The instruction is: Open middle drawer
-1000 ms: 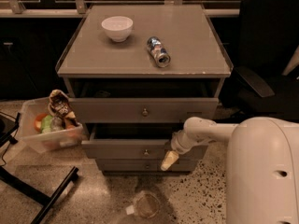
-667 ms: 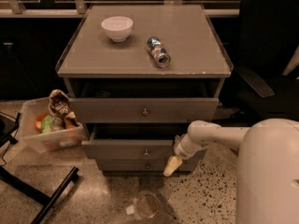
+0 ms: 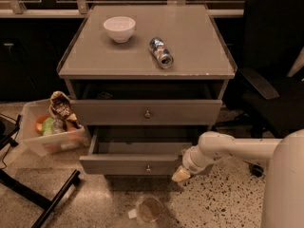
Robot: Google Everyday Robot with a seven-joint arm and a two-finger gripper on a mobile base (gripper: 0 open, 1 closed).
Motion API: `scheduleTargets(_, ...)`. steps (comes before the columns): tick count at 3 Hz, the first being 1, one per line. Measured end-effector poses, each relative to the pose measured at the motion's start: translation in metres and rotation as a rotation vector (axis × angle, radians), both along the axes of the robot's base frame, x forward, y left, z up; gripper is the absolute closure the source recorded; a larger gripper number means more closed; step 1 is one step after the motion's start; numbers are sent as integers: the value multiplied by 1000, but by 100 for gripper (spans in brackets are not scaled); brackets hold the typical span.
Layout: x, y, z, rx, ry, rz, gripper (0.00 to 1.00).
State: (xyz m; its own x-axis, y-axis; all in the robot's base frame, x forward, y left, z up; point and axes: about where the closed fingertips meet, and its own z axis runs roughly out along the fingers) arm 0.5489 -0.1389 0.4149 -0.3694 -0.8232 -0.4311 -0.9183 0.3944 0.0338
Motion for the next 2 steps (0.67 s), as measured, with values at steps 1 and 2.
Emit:
scheduleTargets(1,-10,-4,6,1,-3,-4,65)
scheduleTargets(2,-9,-4,7,1,-3,-4,87)
